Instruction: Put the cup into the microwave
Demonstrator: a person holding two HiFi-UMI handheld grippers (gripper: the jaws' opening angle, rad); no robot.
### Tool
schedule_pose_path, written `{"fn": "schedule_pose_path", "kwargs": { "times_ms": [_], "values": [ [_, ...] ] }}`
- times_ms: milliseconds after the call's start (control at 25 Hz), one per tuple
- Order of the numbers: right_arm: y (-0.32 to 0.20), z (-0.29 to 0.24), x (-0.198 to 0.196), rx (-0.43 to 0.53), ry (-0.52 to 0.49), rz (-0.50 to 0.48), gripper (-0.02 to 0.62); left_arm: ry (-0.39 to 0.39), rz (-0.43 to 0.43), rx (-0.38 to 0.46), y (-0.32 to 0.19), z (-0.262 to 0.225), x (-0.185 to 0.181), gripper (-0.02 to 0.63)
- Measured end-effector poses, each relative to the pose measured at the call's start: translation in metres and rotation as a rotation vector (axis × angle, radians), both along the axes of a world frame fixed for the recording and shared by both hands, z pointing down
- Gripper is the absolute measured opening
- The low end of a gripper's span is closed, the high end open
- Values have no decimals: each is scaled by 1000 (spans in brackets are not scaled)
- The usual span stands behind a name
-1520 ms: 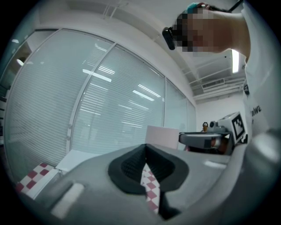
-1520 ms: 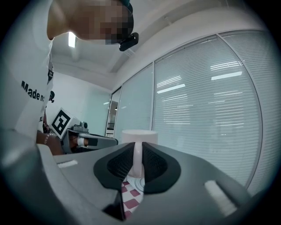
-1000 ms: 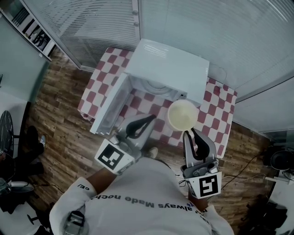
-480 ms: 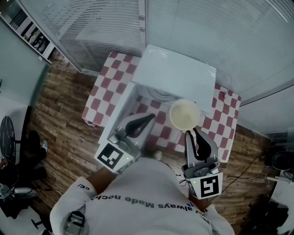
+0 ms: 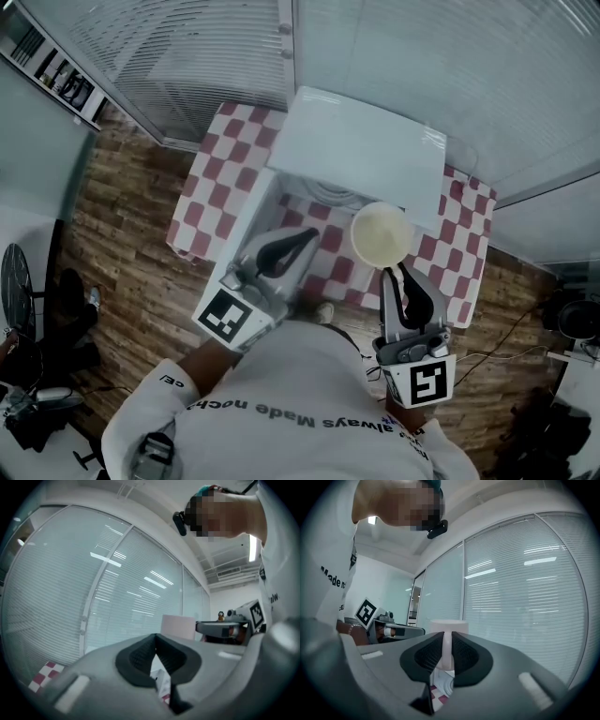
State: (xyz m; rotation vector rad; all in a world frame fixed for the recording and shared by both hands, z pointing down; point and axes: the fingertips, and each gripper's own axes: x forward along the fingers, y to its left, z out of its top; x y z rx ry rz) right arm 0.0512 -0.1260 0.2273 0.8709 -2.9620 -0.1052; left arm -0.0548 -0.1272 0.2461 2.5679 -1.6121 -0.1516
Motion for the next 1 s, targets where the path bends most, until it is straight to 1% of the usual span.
{"fn": "schedule_pose_path", "kwargs": {
  "times_ms": [200, 480, 640, 800, 1000],
  "values": [
    [-4, 18, -1, -18, 22, 5, 48, 9, 13, -20, -3, 15, 0, 5],
    [-11, 43, -2, -47, 42, 23, 48, -4, 24, -46, -9, 37, 0, 4],
    [-14, 57, -5, -43, 54, 14, 48, -11, 23, -64, -15, 55, -1, 5],
    [-20, 67, -13, -63, 25, 39, 48, -21, 30, -99, -18, 77, -2, 4],
    [-22, 93, -20, -88, 27, 33, 48, 11, 19, -104, -26, 93, -6, 4]
  ]
}}
